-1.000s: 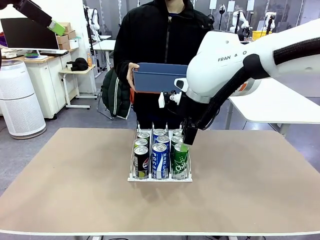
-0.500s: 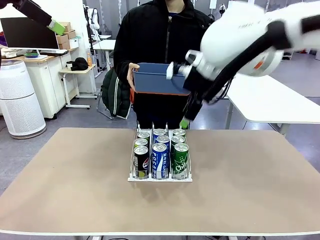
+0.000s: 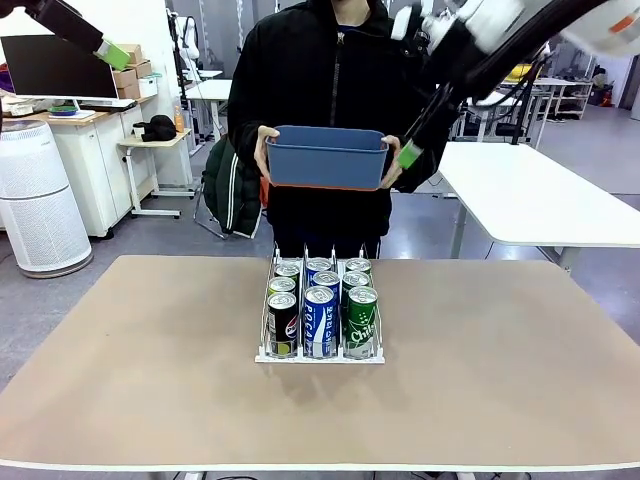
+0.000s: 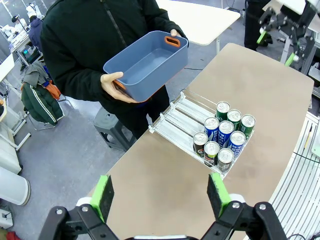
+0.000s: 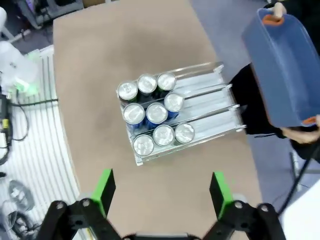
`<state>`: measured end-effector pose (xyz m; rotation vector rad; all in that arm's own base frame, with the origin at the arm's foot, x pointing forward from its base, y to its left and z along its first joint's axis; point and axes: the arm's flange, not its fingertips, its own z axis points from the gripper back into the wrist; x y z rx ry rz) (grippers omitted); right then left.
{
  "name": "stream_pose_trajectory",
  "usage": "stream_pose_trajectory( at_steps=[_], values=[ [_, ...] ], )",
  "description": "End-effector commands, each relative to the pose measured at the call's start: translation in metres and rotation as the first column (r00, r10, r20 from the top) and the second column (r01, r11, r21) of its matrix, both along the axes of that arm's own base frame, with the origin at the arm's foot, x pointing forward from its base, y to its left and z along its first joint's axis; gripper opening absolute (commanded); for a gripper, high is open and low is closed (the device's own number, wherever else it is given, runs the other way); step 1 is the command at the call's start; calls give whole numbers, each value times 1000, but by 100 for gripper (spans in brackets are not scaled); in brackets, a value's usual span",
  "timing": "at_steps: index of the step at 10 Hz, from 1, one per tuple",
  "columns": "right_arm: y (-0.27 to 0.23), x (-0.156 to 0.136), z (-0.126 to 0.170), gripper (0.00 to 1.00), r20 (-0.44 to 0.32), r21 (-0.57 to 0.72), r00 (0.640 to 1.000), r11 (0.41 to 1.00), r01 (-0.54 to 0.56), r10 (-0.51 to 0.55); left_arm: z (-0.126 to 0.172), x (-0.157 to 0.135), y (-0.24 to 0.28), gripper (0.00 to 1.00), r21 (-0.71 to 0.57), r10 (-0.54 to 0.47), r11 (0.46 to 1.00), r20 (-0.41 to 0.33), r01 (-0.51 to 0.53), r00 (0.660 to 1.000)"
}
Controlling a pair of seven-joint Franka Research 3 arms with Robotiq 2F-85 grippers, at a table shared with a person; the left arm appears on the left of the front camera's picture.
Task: Fill the beverage cans into the dispenser.
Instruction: Place the picked Sprite in the line of the Automatic Can Dispenser with the same cans.
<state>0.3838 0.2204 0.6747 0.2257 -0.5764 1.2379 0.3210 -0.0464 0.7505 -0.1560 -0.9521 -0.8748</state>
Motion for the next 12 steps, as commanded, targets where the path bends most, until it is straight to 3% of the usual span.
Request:
stream_pose_trajectory(
  at_steps=[1, 3, 5, 10, 12],
  values=[
    [-23, -3, 32, 100, 32, 15, 999, 999, 32, -33, -1, 1, 0, 100, 1, 7, 1000, -4, -7, 1000],
    [-36, -17, 51, 100, 76, 79, 991, 991, 106, -112, -1, 1, 0, 100, 1, 7, 1000, -4, -7, 1000],
    [-57, -17, 77, 100, 33, 99, 997, 993, 66, -70, -1, 1, 0, 100, 1, 7, 1000, -4, -7, 1000],
    [-89, -15, 103, 100, 49, 153, 981, 972, 176, -185, -1, 1, 0, 100, 1, 7, 1000, -4, -7, 1000],
    [-88, -17, 100, 100, 76, 137, 986, 981, 137, -148, -1, 1, 0, 100, 1, 7, 1000, -4, -7, 1000]
  ],
)
